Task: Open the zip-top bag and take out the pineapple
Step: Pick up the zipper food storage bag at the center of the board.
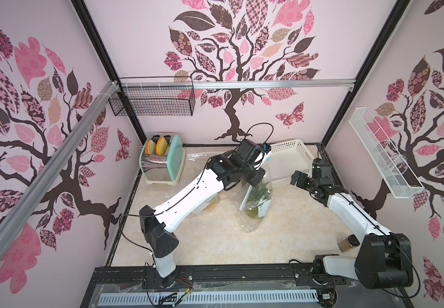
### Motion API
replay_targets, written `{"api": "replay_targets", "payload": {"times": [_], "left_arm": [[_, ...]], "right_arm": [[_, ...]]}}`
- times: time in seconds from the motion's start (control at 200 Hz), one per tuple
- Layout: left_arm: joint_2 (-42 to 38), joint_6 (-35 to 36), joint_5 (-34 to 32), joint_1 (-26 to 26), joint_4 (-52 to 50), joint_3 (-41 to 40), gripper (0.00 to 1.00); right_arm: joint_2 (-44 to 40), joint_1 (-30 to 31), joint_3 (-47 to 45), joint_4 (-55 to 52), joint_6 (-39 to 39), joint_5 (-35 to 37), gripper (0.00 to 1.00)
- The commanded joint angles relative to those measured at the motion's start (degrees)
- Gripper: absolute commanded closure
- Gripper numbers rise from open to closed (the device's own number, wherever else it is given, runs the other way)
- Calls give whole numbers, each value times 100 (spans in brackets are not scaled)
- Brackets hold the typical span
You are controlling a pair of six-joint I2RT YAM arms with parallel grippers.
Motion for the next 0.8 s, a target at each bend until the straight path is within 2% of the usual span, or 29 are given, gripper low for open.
{"api": "replay_targets", "payload": {"times": [0.0,0.225,0.46,0.555,0.65,0.715,0.795], "left_arm": [[109,44,148,-21,-119,179,63],[232,-28,203,-21,-167,216,67],[363,-45,-65,-21,-206,304,58],[379,-44,-118,-21,-163,324,57],[417,-47,-74,-21,-163,344,65],[446,-36,-32,-21,-206,388,74],[490,13,11,-21,-287,449,97]], "right_arm": [[20,21,223,-76,-45,-42,0],[10,26,230,-93,-59,-64,1],[16,24,228,-92,-59,-113,0],[34,21,229,-89,-60,-129,0],[55,21,233,-87,-69,-133,0],[56,23,234,-84,-63,-138,0],[47,20,238,-94,-70,-151,1]]}}
